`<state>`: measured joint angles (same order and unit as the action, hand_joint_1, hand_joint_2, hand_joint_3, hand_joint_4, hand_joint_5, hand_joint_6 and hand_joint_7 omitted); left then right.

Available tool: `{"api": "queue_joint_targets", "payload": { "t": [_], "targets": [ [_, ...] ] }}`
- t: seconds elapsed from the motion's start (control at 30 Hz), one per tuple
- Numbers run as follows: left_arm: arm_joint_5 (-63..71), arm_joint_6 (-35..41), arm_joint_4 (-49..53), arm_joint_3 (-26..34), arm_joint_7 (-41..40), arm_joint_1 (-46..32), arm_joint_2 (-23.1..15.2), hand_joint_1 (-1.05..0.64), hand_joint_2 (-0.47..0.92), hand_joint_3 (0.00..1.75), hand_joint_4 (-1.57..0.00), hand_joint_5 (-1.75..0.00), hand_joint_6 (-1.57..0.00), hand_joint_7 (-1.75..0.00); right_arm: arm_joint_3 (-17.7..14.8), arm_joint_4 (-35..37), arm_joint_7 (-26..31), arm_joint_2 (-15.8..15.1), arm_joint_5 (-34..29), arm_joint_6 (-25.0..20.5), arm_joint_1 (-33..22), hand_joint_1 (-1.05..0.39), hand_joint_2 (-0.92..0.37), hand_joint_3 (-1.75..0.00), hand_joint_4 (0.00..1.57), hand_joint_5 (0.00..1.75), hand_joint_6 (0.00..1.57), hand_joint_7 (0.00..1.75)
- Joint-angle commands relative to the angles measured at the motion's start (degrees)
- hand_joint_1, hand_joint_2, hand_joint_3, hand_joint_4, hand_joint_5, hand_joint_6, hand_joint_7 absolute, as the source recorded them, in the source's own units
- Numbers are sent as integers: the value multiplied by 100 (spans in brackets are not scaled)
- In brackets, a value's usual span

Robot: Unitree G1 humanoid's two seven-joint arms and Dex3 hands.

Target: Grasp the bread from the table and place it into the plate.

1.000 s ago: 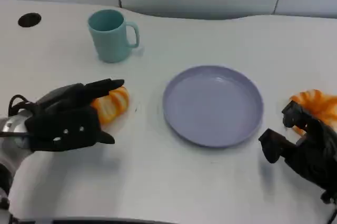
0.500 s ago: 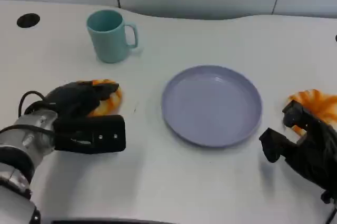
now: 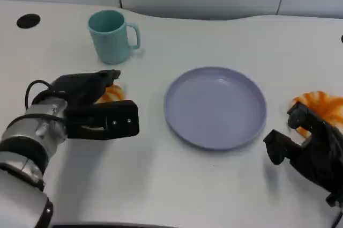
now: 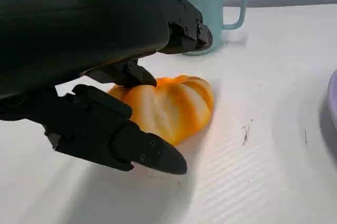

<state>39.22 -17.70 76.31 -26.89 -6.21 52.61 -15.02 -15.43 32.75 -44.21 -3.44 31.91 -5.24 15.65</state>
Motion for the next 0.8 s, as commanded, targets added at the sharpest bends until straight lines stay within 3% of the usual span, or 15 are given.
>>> {"api": "queue_joint_targets", "payload": {
  "t": [0.03,0.07,0.1,0.17,0.8],
  "targets": [
    [-61,139,140,32,-44,-25,27,-20,82,0,-63,-152,-66,-132,-58,-36,-56,-8,48,18,-37,-41,-86,0,92,175,67,175],
    [-152,49,139,111,-13,-43,23,-20,82,0,-61,-158,-63,-139,-65,-34,-76,-2,58,28,-39,-41,-86,0,92,175,67,175],
    [-231,-23,139,170,19,-55,20,-4,84,1,-60,-168,-54,-159,-66,-37,-95,1,59,41,-42,-40,-87,0,91,175,66,175],
    [-344,-124,138,254,60,-74,17,6,86,1,-58,-173,-47,-171,-64,-47,-115,5,45,77,-51,-40,-87,-1,91,175,65,175],
    [-895,-1425,-20,807,-291,-270,17,15,82,0,-75,-175,-57,-175,-67,38,-125,-28,7,80,-15,-42,-87,0,90,175,65,175]
  ]
}}
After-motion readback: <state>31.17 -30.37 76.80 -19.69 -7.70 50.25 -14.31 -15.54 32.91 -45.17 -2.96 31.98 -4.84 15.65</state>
